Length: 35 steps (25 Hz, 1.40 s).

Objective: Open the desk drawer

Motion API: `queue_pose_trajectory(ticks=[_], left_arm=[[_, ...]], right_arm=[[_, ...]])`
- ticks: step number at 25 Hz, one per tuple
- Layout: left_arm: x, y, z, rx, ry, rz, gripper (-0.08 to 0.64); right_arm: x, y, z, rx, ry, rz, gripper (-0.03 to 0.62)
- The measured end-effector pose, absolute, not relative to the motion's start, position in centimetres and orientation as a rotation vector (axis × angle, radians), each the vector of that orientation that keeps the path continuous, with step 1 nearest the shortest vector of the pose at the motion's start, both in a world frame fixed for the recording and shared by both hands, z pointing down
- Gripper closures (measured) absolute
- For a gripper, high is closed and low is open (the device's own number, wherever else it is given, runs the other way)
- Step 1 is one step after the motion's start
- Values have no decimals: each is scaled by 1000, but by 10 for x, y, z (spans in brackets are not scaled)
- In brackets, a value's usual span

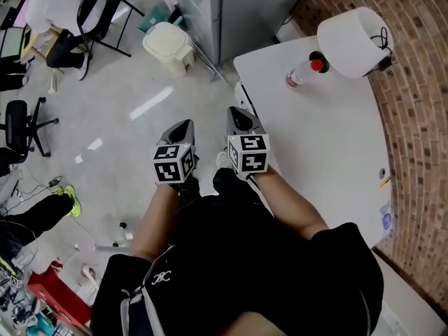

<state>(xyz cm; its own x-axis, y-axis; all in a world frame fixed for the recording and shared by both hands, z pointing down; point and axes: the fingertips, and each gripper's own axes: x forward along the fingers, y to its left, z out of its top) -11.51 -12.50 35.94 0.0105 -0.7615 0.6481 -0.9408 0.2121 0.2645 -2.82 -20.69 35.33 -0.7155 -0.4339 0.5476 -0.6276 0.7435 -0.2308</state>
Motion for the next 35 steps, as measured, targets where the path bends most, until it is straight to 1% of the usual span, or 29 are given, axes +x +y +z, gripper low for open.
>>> queue_pose_trajectory(ticks=[8, 12, 17, 21, 25, 28, 32, 35], left_arm=[[-129, -125, 390, 1688, -1625, 351, 561], [-148, -128, 413, 1784, -1516, 379, 561], [-165, -130, 437, 1911, -1369, 465, 561], [-165, -140, 458, 1981, -1274, 485, 561], [-149, -140, 482, 1990, -1227, 446, 561], [-136, -136, 516, 1964, -1218, 403, 561], [-112, -141, 584, 1973, -1201, 402, 560], [-93, -157, 635, 1989, -1189, 303, 560]], right_arm=[[-37, -205, 377, 963, -2383, 568, 594], [-37, -207, 389, 1142, -2326, 537, 594], [-30, -186, 402, 1367, -2219, 576, 594], [-29, -170, 419, 1491, -2169, 629, 594], [-21, -158, 447, 1522, -2146, 633, 594], [-11, -158, 476, 1533, -2147, 655, 594], [-5, -163, 532, 1512, -2183, 643, 594], [2, -168, 586, 1515, -2205, 650, 594]])
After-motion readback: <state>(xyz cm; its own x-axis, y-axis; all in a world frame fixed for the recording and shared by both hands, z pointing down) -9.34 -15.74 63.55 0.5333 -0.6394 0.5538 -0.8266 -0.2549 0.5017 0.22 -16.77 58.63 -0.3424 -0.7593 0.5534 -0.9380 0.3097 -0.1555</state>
